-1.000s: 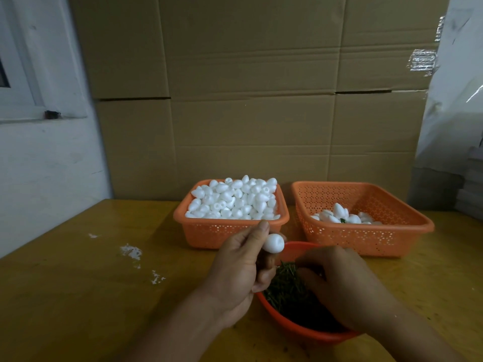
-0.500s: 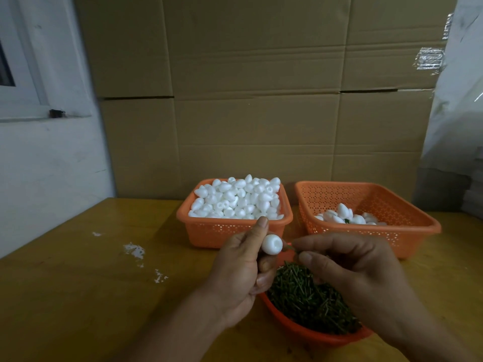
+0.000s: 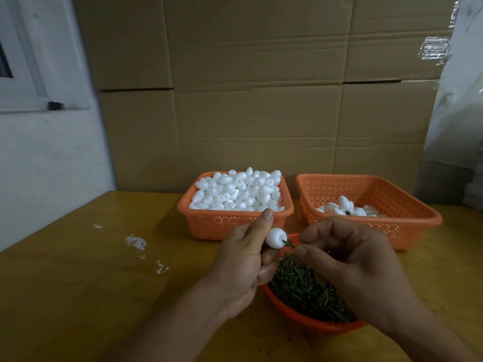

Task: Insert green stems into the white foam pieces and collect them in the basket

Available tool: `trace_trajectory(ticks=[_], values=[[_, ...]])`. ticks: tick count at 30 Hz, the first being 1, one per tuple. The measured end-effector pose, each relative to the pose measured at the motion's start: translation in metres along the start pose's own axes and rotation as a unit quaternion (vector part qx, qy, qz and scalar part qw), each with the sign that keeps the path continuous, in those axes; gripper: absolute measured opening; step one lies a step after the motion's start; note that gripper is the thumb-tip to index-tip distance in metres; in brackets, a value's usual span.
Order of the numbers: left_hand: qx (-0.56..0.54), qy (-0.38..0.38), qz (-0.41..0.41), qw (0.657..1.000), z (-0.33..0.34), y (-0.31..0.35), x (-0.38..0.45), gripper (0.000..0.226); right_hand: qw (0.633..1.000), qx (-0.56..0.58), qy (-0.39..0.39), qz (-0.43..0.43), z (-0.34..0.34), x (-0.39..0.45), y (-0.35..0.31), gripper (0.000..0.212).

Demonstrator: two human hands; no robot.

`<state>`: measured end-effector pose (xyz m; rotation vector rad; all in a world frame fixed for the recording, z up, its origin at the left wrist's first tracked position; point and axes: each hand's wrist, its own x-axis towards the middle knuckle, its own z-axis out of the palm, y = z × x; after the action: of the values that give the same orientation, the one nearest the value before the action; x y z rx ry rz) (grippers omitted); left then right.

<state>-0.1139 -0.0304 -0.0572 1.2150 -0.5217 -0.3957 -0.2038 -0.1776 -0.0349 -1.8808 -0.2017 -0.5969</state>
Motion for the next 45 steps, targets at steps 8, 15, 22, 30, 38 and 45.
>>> trace_trajectory(ticks=[8,15,22,30,38,45], values=[[0.02,-0.002,0.008,1.0,-0.001,-0.002,0.001,0.044,1.0,0.023,-0.003,0.002,0.002,0.0,-0.003,0.021],[0.04,-0.013,0.025,0.999,0.0,-0.003,0.0,0.042,1.0,0.026,-0.007,0.008,0.003,-0.001,-0.003,0.012],[0.066,-0.021,0.057,0.996,0.002,-0.003,-0.002,0.046,1.0,0.024,-0.012,0.011,0.004,-0.002,-0.001,0.012],[0.059,-0.013,0.06,0.996,0.001,0.001,-0.002,0.038,1.0,0.006,0.021,0.014,0.01,-0.002,0.006,0.009],[-0.014,-0.064,0.041,0.997,-0.004,-0.002,0.0,0.01,0.995,-0.056,0.077,0.023,0.01,-0.002,0.014,0.006],[0.085,-0.018,0.13,0.988,-0.002,-0.008,0.001,0.024,0.993,-0.084,0.082,0.015,0.01,-0.002,0.017,0.009]])
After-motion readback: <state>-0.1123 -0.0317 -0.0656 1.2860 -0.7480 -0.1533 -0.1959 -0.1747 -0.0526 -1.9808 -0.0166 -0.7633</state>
